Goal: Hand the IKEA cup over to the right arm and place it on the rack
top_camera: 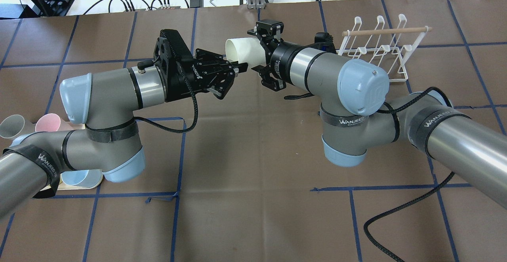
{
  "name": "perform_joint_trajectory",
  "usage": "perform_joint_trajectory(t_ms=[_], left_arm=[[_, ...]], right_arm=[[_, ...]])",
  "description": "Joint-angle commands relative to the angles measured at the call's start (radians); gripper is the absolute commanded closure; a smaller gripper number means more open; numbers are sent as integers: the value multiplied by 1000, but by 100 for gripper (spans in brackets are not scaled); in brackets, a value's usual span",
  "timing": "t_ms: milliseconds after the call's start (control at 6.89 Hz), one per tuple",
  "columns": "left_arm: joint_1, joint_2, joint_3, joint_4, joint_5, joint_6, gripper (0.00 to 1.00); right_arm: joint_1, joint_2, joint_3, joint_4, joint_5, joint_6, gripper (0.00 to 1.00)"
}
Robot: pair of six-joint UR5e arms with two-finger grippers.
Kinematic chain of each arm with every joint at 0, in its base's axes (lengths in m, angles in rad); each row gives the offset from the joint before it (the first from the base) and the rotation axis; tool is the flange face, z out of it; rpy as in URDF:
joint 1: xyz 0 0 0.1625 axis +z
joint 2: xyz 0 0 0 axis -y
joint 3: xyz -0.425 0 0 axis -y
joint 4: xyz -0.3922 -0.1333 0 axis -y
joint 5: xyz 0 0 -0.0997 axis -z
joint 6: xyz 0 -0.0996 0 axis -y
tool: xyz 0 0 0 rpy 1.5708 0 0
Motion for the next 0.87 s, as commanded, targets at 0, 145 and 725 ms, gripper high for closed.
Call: perform_joint_trajectory(t_ms=[0, 145, 725], left_arm=[[0, 0, 0, 0, 0, 0, 100], [0, 0, 0, 0, 0, 0, 100], [0, 1, 5, 0, 6, -10, 41]], right_arm=[[0, -6, -1, 0, 0, -1, 31], [0, -7, 1, 0, 3, -1, 36], [0, -7, -4, 0, -3, -9, 62]])
